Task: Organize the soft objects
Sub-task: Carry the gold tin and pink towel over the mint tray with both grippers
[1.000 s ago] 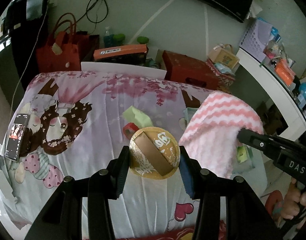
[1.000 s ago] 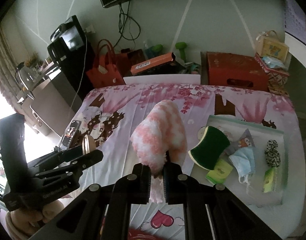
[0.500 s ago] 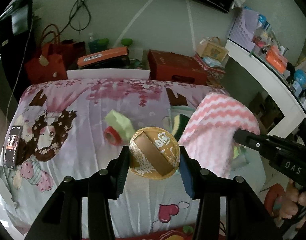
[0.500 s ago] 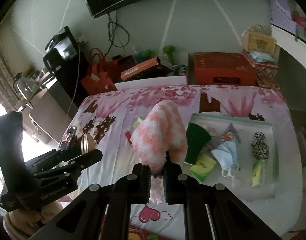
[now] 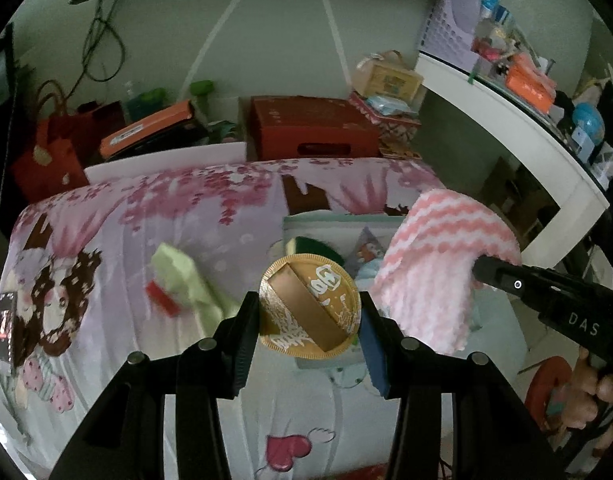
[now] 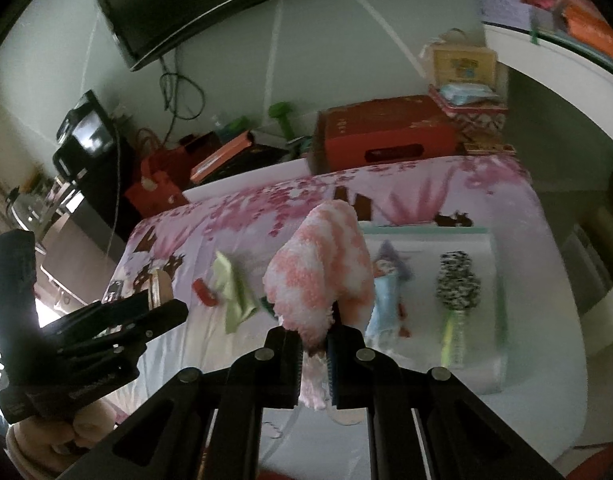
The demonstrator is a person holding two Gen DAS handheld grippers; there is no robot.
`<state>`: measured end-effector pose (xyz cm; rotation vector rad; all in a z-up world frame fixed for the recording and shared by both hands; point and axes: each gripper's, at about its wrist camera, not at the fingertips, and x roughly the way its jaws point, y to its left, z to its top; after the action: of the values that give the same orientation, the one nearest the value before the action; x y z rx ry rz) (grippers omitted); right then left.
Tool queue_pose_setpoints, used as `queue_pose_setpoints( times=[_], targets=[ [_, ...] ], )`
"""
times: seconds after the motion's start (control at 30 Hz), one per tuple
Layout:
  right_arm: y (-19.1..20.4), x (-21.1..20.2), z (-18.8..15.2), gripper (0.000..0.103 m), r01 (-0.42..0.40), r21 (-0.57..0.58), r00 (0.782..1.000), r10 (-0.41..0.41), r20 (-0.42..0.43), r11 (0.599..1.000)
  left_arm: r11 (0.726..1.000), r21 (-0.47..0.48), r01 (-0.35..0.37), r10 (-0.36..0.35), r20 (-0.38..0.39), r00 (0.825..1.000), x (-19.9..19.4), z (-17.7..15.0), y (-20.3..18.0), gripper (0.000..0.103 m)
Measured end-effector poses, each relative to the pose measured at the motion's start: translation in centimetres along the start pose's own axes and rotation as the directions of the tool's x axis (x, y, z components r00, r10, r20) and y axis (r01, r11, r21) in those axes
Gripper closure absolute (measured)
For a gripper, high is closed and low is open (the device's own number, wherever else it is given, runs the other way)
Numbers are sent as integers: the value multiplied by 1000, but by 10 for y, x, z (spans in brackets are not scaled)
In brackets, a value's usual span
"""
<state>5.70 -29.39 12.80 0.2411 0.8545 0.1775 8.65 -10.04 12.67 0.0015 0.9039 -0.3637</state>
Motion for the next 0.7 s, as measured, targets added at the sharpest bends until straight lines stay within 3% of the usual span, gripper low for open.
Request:
queue_pose_setpoints(
  times=[0.33,0.7],
  targets=[
    [-62,4,2,93,35,76,999,-35,-5,996,997,70,16,-13,-35,999,33,14,-45,54],
    [-101,32,1,93,62,115,997,-57,-45,991,992,118,42,-32,-84,996,75,26,-73,54]
  ],
)
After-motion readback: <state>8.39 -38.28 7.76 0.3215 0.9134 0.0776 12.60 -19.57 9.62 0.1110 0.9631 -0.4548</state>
